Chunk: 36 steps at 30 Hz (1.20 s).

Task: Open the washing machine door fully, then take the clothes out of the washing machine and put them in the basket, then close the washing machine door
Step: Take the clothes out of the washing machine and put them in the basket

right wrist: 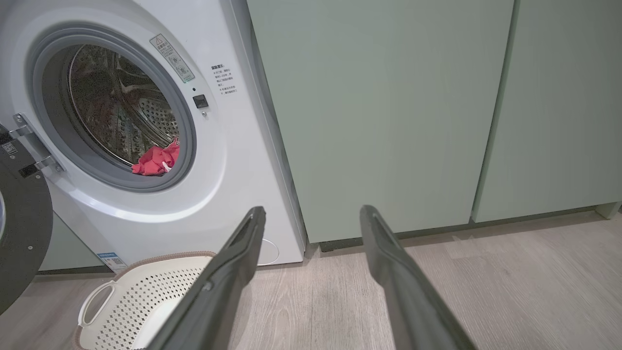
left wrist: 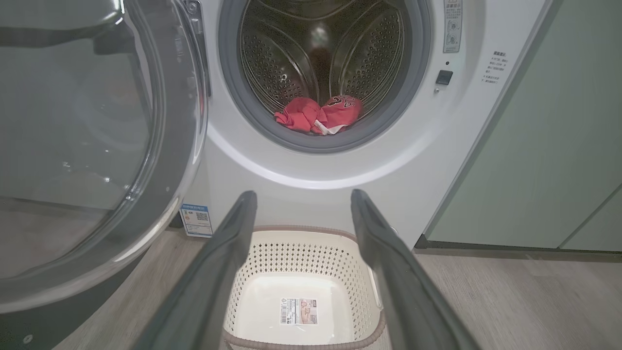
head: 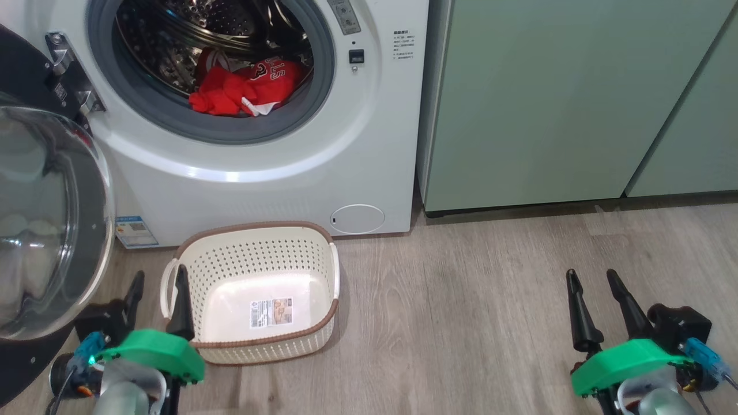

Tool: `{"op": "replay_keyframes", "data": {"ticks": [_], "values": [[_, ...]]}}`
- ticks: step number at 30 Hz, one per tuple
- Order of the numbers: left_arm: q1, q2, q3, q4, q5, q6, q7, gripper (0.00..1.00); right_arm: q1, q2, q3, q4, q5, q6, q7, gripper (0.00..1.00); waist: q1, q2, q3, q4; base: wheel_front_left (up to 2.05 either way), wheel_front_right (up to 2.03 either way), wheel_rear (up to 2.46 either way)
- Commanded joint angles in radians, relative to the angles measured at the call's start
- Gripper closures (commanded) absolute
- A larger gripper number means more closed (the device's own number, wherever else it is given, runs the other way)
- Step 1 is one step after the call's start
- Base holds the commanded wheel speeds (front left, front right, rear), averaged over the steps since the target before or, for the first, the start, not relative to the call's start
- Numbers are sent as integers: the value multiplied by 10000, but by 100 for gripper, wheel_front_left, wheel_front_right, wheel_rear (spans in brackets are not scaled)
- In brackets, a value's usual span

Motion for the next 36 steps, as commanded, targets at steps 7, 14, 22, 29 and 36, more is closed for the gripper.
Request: {"op": "replay_keyframes", "data": {"ticks": [7, 14, 22, 29, 36], "values": [[-629, 267, -27, -124, -302, -57, -66, 0, -189, -6, 208, -302, -27, 65, -107, 0, 0, 0, 39, 75, 138, -138, 0], [-731, 282, -232, -65, -506, -58, -66, 0, -281, 4, 238, -289, -14, 65, -107, 0, 0, 0, 128, 95, 209, -209, 0], [-822, 271, -271, -191, -616, -59, -66, 0, -372, -15, 335, -273, 16, 65, -107, 0, 0, 0, 217, 32, 195, -191, -4], [-775, 218, -348, -18, -500, -59, -66, 0, -388, -49, 373, -229, 34, 65, -107, 0, 0, 0, 215, -25, 100, -100, 0], [-940, 191, -280, 428, -251, 67, -66, 0, -422, -93, 446, -231, 46, 65, -107, 0, 0, 0, 260, -106, 14, -14, 0]]}}
